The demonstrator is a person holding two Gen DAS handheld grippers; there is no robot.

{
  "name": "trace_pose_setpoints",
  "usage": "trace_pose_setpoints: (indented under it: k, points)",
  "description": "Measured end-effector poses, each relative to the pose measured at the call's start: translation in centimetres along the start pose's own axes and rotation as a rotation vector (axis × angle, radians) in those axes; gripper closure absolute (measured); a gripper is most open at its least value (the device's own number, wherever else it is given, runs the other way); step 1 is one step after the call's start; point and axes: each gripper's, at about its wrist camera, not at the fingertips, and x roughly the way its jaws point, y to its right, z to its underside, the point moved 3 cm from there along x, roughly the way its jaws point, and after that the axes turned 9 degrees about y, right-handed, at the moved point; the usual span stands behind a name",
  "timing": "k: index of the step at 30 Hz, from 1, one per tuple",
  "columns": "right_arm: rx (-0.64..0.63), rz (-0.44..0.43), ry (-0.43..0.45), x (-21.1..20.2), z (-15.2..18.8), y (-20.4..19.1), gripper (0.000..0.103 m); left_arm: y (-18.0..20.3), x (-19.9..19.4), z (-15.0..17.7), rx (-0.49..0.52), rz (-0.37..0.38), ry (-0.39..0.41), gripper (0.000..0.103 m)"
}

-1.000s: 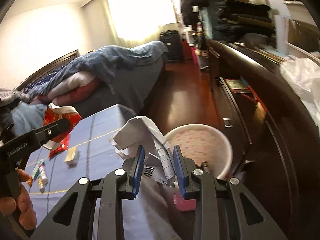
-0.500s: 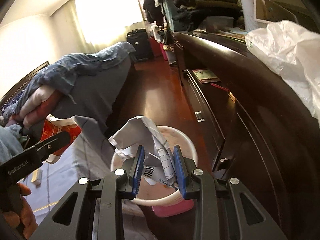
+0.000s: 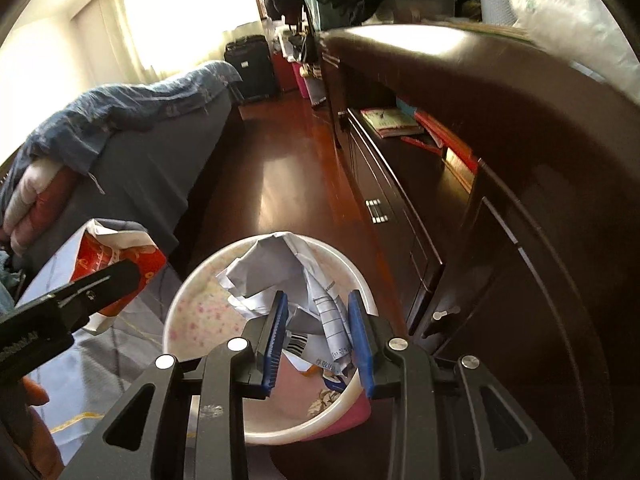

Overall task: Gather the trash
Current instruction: 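Carry the red wrapper and white paper to the wastebasket and release both, then move both tools back over the table toward the red packet and cream box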

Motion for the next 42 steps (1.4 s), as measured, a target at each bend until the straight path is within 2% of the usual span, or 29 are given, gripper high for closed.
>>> trace_pose_setpoints:
  k: [2,8,18,24,33,36,42]
  points:
    - [-0.004,0.002,-0.007,0.6,0.2,-0.1,0.062,-0.1,0.8,0.0,-0.004,-0.001,-0.009,0.042]
    - [0.003,0.013,-0.018,1.8,0.6,-0.2,0.051,-0.7,1.2,0.0,-0.018,-0.001,-0.01,0.037]
    - [-0.002,0.0,-0.017,0.8,0.7,-0.7,0.048,-0.7,-0.2,-0.6,-0.009,-0.009,0.023,0.032]
    - [-0.008,-0.026,-0.01,-1.3,0.4,-1.8,0.042,-1.1,-2.8,-0.8,0.004,-0.045,0.062,0.026]
    - [-0.058,-0.127,-0.008,-6.1,0.5,-6.4,0.031,-5.4,-10.0,-0.2,-0.014,-0.194,0.139,0.018]
    - [-0.095,-0.197,-0.014,-7.8,1.1,-9.3,0.03,-8.6,-13.0,0.6,-0.059,-0.285,0.162,0.015]
    - [-0.182,-0.307,-0.022,-10.0,2.5,-14.8,0.028,-15.6,-16.2,2.5,-0.165,-0.437,0.153,0.014]
